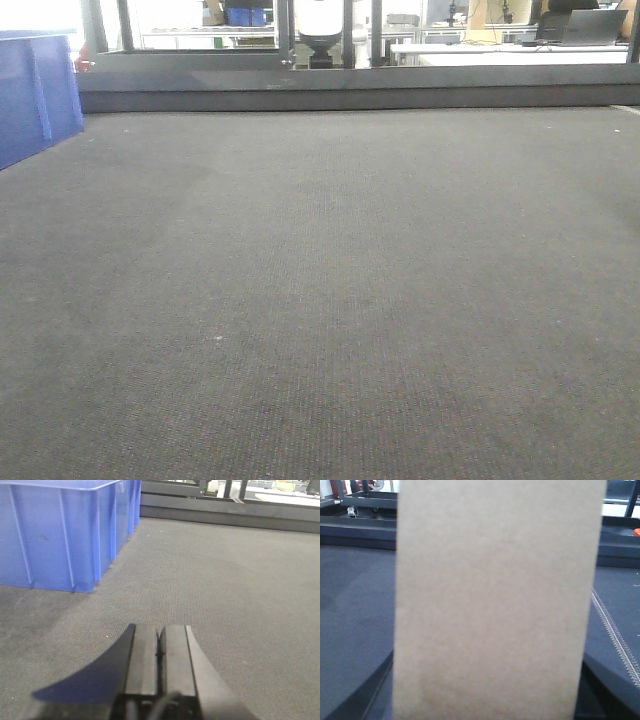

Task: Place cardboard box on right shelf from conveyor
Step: 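Drive away from the conveyor holding the box in the right gripper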

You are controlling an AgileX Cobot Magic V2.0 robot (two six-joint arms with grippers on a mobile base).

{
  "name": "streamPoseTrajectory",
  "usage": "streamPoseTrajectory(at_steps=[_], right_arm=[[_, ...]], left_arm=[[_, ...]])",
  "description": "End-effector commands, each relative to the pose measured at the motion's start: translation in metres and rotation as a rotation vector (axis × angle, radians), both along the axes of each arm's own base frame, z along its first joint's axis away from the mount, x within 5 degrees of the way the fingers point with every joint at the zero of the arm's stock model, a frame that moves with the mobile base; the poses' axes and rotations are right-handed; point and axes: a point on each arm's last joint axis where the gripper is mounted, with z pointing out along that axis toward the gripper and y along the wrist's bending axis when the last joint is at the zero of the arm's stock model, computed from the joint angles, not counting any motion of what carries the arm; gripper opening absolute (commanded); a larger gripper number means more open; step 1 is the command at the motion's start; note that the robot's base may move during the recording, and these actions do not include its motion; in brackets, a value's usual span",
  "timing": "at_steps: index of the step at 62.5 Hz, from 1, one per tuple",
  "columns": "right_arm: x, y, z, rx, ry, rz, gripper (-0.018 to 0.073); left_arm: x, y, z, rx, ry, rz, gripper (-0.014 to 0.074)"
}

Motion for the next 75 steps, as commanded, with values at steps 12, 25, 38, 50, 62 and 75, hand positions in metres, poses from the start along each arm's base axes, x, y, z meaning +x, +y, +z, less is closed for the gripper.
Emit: streamPoseTrajectory(at_steps=[12,25,38,50,62,75], right_arm=[[-0.001,0.0003,0.0174,-0.028,-0.117,0.004,0.0361],[-0.001,0.0003,0.0174,-0.028,-0.117,0.004,0.0361],[-0.0008,0.0003,0.0173,-0.028,-0.116,0.004,0.0361],[-0.0008,0.0003,0.0173,-0.028,-0.116,0.004,0.0361],[-0.0008,0.0003,0.0173,-0.028,-0.116,0.004,0.0361],[-0.0008,0.0003,0.0173,-0.028,-0.116,0.004,0.0361]], left_arm=[[-0.0009,0.0005,0.0091,-0.011,-0.096,0.004,-0.0119],[-0.0009,0.0005,0.0091,-0.011,-0.096,0.004,-0.0119],[-0.0009,0.0005,0.0091,-0.011,-0.096,0.004,-0.0119],[-0.0009,0.0005,0.0091,-0.011,-0.096,0.004,-0.0119],[-0.0009,0.0005,0.0091,-0.011,-0.096,0.004,-0.0119],[-0.0009,0.0005,0.0091,-0.011,-0.096,0.004,-0.0119]])
